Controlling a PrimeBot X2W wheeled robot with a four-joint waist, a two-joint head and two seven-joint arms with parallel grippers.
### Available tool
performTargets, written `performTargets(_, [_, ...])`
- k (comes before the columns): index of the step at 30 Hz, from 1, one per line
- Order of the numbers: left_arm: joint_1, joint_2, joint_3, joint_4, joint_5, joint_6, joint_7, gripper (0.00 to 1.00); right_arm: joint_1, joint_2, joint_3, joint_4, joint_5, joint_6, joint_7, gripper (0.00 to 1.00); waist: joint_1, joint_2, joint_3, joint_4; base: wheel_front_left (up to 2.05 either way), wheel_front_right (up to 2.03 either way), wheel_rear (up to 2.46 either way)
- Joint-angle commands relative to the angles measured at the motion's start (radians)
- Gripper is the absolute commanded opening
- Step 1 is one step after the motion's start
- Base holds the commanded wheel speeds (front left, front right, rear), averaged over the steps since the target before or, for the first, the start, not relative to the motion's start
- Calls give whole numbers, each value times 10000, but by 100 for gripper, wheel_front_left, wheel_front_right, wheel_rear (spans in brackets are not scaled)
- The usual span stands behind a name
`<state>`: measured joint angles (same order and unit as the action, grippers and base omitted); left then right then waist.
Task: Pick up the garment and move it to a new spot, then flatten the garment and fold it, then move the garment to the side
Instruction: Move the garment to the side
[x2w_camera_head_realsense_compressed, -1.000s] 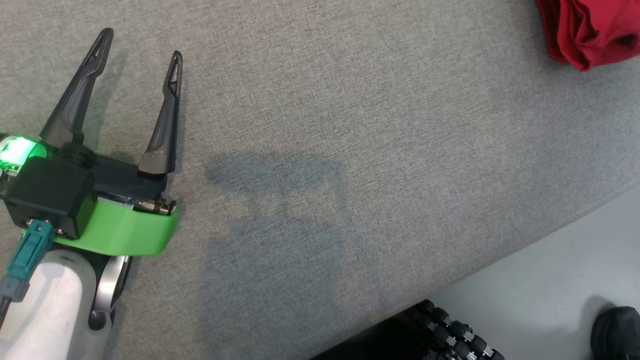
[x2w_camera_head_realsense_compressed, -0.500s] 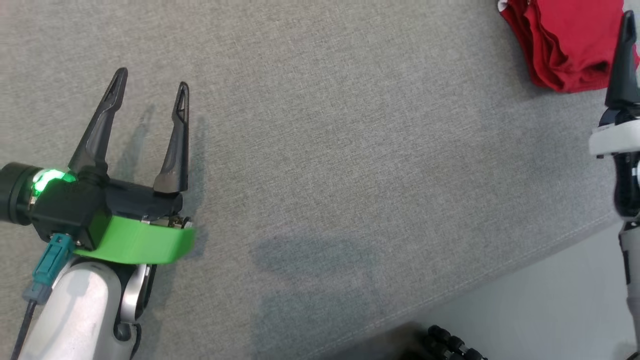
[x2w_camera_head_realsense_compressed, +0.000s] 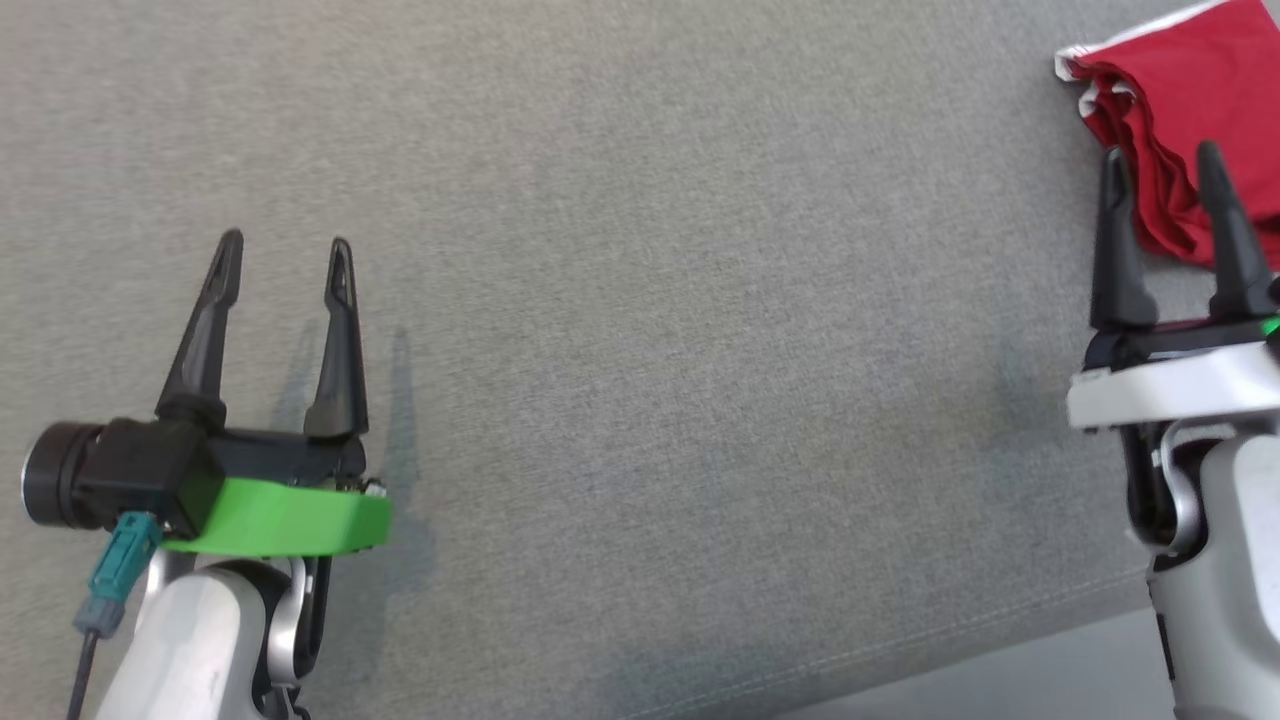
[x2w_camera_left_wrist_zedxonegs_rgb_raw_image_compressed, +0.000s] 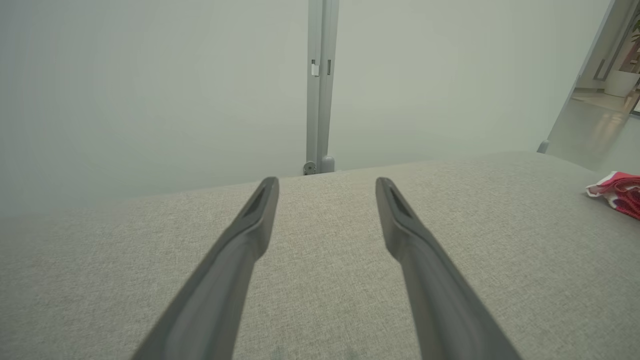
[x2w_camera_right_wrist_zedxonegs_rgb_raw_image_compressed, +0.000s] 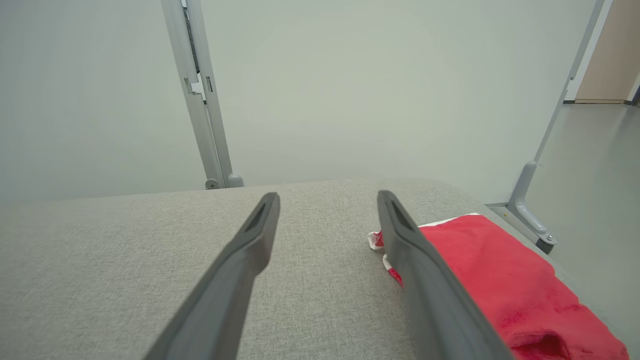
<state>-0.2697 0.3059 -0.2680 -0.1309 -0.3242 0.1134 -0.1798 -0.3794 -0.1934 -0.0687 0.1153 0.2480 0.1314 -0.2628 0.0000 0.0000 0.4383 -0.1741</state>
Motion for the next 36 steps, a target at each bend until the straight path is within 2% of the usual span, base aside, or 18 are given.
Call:
performTargets(1, [302,-65,48,193,-150,25,-176,100,392,55,162,-156,-156,-14,-27,100,0,0,-995,903,0,0,0])
performTargets(7, [1057,-49,262,528,-391,171,-356,100,1107,332,648,-343,-306,-14,203,100,0,0,-1852,1345,0,0,0])
performTargets(11, [1561,16,243,636,-563,107,-395,100,1585,388,777,-388,-269,-14,318,100,0,0,-2367,1460,0,0,0])
performTargets(24, [2900,165,-38,559,-630,289,-102,100,3257,407,815,-1051,-221,-14,839,100,0,0,-3627,1352,0,0,0])
performTargets(36, [3412,238,-64,396,-713,516,0,100,3975,461,799,-1716,-232,-14,1272,100,0,0,-4015,1367,0,0,0])
